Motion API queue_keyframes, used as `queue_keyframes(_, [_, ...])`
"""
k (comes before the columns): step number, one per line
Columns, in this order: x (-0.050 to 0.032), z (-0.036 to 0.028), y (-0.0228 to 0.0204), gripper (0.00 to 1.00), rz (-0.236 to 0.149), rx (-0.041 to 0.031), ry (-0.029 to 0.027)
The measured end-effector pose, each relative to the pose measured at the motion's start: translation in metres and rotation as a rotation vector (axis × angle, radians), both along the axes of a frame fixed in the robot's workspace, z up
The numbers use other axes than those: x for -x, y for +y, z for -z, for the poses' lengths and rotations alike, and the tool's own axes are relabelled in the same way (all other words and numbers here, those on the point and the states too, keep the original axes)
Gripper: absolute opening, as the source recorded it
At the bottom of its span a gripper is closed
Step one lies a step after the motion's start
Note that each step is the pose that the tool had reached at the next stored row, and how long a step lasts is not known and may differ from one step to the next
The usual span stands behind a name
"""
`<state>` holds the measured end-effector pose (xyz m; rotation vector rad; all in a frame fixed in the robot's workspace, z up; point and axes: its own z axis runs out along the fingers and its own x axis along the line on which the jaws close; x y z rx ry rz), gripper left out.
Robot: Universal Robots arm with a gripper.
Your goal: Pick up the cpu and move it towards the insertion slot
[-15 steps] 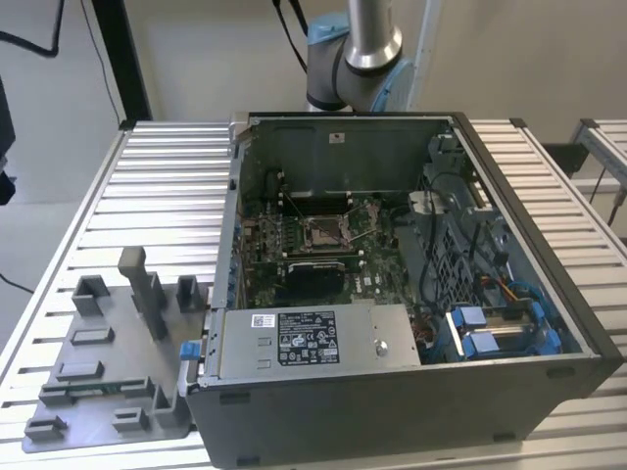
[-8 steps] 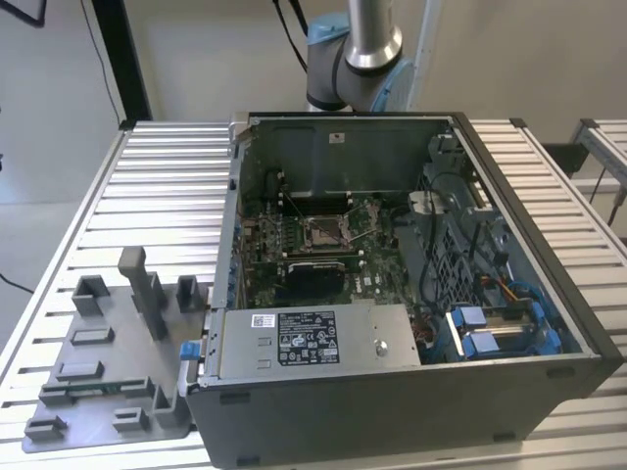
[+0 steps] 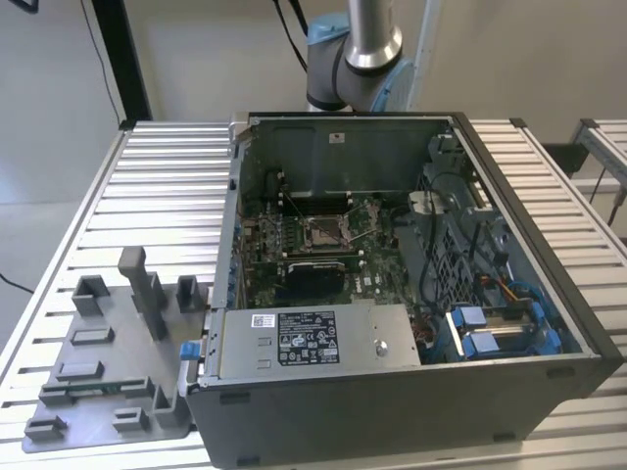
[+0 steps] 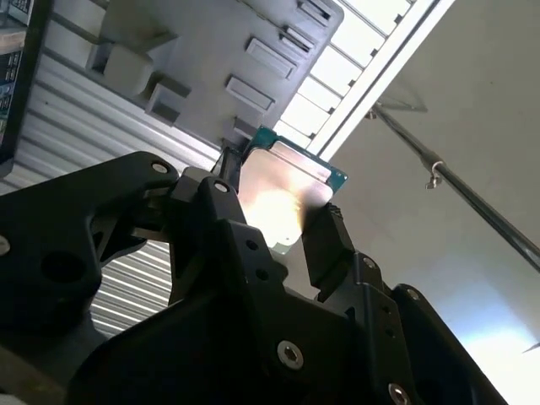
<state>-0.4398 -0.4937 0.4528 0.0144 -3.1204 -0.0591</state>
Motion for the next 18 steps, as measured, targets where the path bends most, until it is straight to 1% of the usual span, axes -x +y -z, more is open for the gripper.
queue_keyframes(3, [-0.0019, 0.0002, 0.0004, 0.00, 0.000, 0.0001, 0.0001])
queue_keyframes(6, [-0.0084, 0.0010, 0.0025, 0.00, 0.000, 0.0001, 0.0000])
queue_keyframes(11, [-0.0241, 0.0022, 0.0065, 0.00, 0.000, 0.0000, 0.0000])
queue_keyframes(18, [-0.0497, 0.0033, 0.0121, 0.00, 0.000, 0.0001, 0.0001])
